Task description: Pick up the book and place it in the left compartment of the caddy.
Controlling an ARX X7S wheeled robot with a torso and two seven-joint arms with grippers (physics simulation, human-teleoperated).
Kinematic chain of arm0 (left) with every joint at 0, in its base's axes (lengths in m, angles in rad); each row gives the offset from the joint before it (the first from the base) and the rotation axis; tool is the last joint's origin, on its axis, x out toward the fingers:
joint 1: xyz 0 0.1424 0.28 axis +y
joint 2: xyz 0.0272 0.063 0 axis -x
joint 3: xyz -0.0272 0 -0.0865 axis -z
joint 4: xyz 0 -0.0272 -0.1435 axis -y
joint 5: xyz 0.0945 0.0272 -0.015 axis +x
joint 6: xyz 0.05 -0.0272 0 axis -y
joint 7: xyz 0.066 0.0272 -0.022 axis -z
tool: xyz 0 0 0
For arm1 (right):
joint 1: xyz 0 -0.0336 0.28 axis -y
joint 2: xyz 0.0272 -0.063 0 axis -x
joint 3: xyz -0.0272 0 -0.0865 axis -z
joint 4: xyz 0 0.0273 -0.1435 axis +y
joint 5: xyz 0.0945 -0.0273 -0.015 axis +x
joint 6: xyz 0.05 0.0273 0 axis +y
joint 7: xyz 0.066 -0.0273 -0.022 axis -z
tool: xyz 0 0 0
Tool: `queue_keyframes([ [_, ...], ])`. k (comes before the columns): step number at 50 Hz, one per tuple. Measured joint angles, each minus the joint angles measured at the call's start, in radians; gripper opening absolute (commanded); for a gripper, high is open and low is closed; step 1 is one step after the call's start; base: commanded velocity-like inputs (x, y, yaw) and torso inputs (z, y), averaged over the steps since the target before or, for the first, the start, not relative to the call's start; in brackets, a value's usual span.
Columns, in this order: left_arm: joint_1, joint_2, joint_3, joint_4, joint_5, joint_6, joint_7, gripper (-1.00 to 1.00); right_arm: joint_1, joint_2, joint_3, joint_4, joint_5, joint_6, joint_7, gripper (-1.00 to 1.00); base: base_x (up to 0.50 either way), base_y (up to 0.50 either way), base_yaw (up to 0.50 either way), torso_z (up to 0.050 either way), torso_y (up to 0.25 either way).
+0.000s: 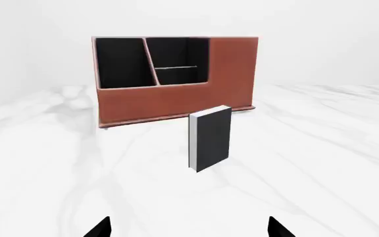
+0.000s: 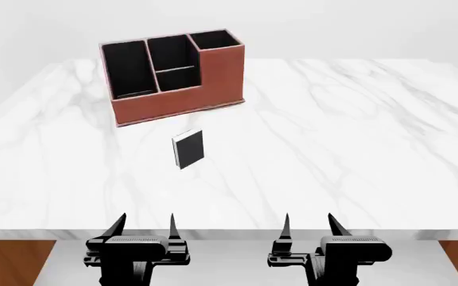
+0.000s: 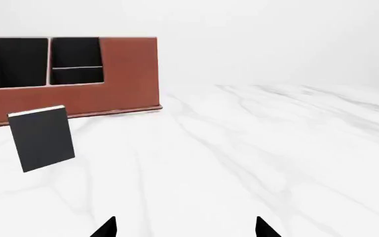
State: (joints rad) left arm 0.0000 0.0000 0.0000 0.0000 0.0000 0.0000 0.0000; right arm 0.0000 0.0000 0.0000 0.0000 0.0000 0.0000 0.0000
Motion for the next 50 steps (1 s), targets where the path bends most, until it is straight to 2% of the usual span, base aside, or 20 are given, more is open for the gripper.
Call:
queue_keyframes([
  [18,0.002,-0.038,0.035,0.001,-0.037,-0.010,-0.037,1.00,0.002,0.035,-0.046,-0.017,0.030,0.037,0.061,1.00,0.00,0.00,0.00,0.000,0.000],
  [27,0.001,-0.053,0.054,-0.001,-0.052,-0.015,-0.055,1.00,0.000,0.053,-0.065,-0.021,0.037,0.043,0.091,1.00,0.00,0.48,0.00,0.000,0.000],
  [42,0.000,-0.078,0.075,-0.005,-0.072,-0.017,-0.080,1.00,-0.003,0.074,-0.097,-0.026,0.057,0.044,0.115,1.00,0.00,0.00,0.00,0.000,0.000],
  [46,-0.005,-0.086,0.083,0.018,-0.072,-0.049,-0.088,1.00,0.002,0.083,-0.103,-0.056,0.065,0.078,0.118,1.00,0.00,0.00,0.00,0.000,0.000],
  [50,-0.033,-0.103,0.087,0.107,-0.073,-0.162,-0.098,1.00,0.028,0.102,-0.103,-0.153,0.096,0.196,0.113,1.00,0.00,0.00,0.00,0.000,0.000],
])
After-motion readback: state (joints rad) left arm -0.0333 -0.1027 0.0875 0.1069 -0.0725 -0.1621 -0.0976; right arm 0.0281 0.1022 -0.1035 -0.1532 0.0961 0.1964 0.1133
